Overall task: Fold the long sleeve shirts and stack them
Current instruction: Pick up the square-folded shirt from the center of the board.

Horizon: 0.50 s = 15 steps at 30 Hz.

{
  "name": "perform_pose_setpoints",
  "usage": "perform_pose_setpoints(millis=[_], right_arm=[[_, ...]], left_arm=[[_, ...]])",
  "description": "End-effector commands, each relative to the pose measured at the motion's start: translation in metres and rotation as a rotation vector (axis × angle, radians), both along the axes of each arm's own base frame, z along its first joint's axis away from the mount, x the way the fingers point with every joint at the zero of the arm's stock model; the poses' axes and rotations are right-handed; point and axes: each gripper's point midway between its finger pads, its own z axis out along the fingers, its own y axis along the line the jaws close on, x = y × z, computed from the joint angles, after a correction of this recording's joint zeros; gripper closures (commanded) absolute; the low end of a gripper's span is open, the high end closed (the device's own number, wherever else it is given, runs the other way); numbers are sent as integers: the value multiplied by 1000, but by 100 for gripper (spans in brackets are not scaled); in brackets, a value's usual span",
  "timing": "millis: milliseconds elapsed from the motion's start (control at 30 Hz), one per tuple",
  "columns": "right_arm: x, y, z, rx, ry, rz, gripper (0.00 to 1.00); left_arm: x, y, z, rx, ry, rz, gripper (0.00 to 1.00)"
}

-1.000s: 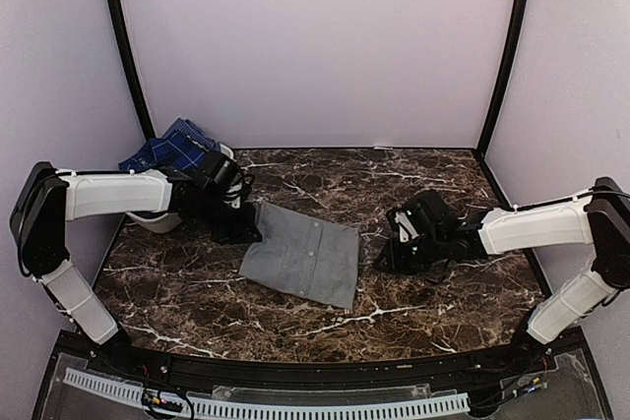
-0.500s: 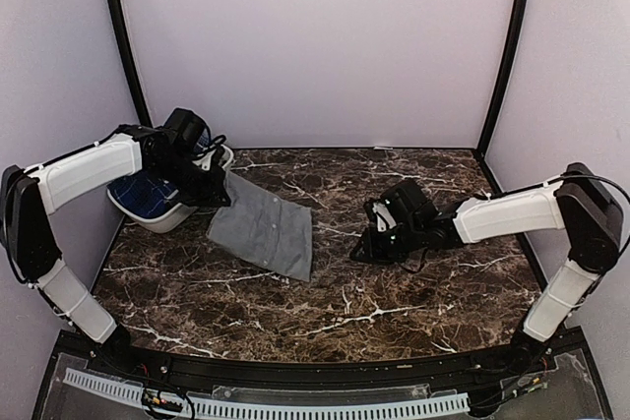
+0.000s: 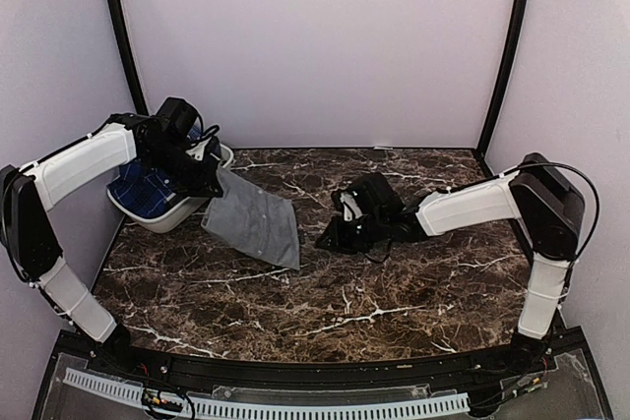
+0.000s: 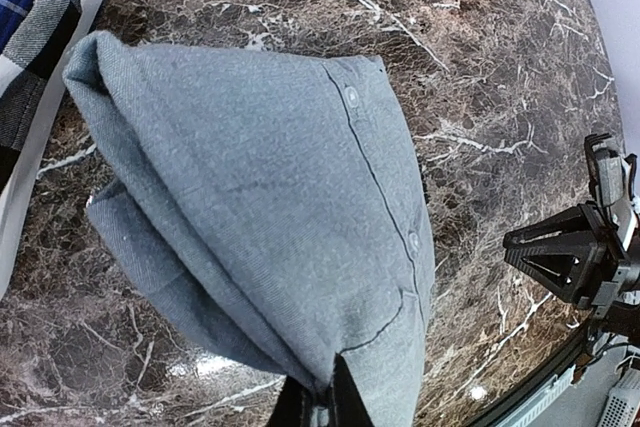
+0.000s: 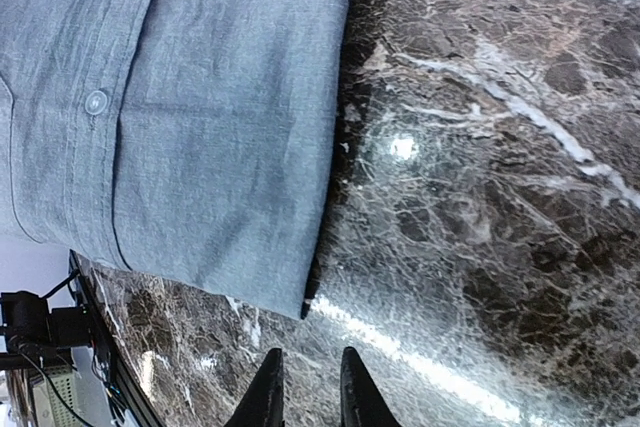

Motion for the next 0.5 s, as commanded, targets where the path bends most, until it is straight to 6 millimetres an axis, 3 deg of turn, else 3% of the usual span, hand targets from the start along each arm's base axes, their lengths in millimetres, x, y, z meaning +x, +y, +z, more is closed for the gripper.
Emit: perform_pose_setpoints(millis=[0,467], right_arm=[[6,27,17,73,-25,19,83],[33,63,10,91,-49,-26,87]], left_arm=[[2,6,14,7,-24,-17,100],[-2,10,25,-13,-41,-29,100]])
